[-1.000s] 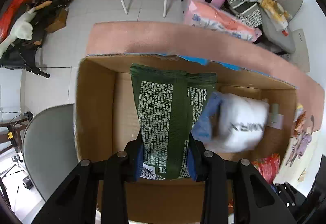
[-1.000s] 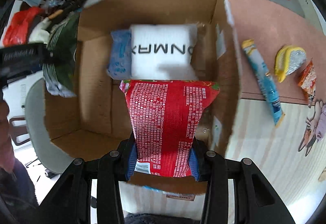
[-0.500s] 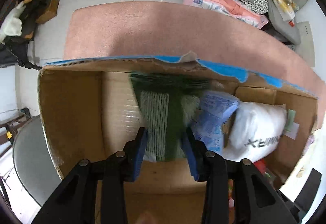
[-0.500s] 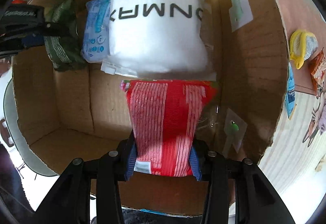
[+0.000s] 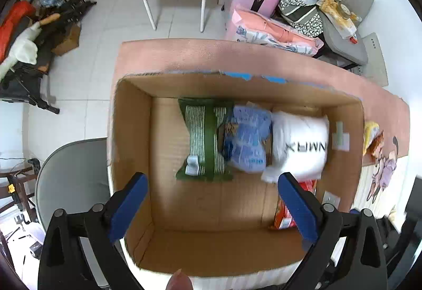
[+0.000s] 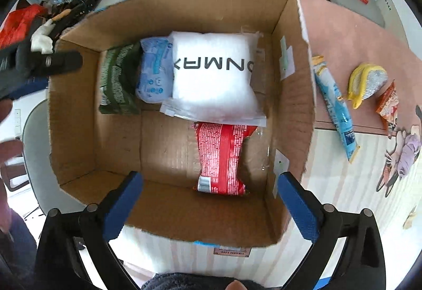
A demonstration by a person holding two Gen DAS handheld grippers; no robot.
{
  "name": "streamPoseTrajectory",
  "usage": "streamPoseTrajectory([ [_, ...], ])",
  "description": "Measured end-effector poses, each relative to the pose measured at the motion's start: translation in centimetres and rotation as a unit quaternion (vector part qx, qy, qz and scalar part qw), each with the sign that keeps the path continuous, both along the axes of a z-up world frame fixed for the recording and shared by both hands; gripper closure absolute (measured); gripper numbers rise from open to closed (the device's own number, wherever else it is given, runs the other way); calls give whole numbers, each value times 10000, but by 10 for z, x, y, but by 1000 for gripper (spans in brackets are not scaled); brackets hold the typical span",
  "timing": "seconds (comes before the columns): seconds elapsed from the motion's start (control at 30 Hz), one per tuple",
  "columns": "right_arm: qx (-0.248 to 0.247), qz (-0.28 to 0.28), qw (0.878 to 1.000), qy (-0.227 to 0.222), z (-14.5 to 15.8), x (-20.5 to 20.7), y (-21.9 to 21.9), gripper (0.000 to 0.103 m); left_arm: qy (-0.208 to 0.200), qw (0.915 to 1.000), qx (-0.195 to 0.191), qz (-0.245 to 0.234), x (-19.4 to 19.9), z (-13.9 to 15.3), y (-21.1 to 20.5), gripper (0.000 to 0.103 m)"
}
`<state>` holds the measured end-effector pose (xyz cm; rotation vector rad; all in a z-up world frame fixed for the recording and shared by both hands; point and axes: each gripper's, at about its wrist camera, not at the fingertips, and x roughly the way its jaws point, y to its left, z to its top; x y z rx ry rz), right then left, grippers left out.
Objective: Organize soft objects
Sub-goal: 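Grasp the orange panda snack bag with the left tool while the right tool grasps the lavender cloth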
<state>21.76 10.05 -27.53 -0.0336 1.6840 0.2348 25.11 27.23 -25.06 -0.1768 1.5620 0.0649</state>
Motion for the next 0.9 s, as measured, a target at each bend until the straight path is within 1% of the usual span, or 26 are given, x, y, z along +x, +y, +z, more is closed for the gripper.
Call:
streamPoseTrajectory([
  [0.1, -17, 13, 9998, -214, 21, -3, -2, 0, -138, 9999, 5, 8, -22, 13, -3, 2],
  [0.2, -5, 14, 9991, -418, 38, -13, -14, 0, -235, 9997, -31, 59, -42, 26, -5, 2],
  [0.33, 102, 41, 9983, -569, 51, -27, -20, 0, -419, 9990, 1, 142, -69, 49, -11, 2],
  [0.47, 263, 86, 9971, -711, 67, -38, -26, 0, -598, 9980, 57, 205, -84, 69, -20, 2],
  [0.57, 354, 36, 9954, -893, 83, -43, -41, 0, -779, 9966, 121, 240, -86, 87, -34, 2],
  [0.63, 393, -81, 9936, -1058, 94, -42, -60, 0, -948, 9951, 193, 189, -83, 102, -52, 2],
  [0.73, 506, -379, 9917, -1121, 106, -35, -99, 0, -1186, 9924, 331, -77, -69, 119, -93, 2],
  [0.8, 461, -607, 9900, -1188, 110, -30, -132, 0, -1220, 9916, 363, -232, -57, 122, -123, 2],
  [0.83, 401, -747, 9891, -1206, 111, -26, -151, 0, -1208, 9917, 315, -316, -51, 120, -137, 2],
  [0.9, 315, -1057, 9865, -1210, 110, -20, -192, 0, -1140, 9920, 235, -495, -39, 112, -171, 2],
])
